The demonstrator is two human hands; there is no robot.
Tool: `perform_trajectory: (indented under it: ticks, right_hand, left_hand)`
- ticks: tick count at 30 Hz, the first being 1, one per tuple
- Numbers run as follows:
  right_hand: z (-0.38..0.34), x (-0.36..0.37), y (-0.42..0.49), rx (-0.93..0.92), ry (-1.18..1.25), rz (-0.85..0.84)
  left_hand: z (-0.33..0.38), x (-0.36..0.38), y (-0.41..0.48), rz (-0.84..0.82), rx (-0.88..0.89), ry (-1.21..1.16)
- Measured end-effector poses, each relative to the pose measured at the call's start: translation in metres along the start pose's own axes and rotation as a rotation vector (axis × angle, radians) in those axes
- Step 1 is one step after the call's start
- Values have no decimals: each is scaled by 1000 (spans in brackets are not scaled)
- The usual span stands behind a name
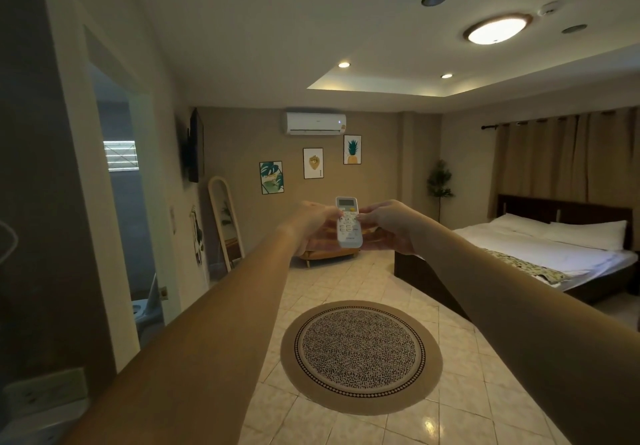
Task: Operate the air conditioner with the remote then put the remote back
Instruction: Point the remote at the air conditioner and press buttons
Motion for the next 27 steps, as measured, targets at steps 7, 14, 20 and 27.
perform_trajectory:
  ticks: [7,14,20,27]
  right_hand:
    - [3,-2,4,4,-26,0]
    - [6,-4,6,5,-25,-2]
    - [5,-4,8,9,-32,-1]
    - [-4,-2,4,5,-18,-2]
  left_hand:
    - [-1,0,0,16,2,-9]
    - [-1,0,-1,32,4,14]
    - [0,-1,-3,34,13,15]
    - [3,1,-5,34,-4,-21]
Point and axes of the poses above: each hand's wrist, its own y-axis towards the middle knuckle, its own x-axis out of the palm, z = x × y, the point moved 6 cm from there along y, towards the middle knuckle, and after that the axes turned 15 degrees about -x, right-handed, at the moved point
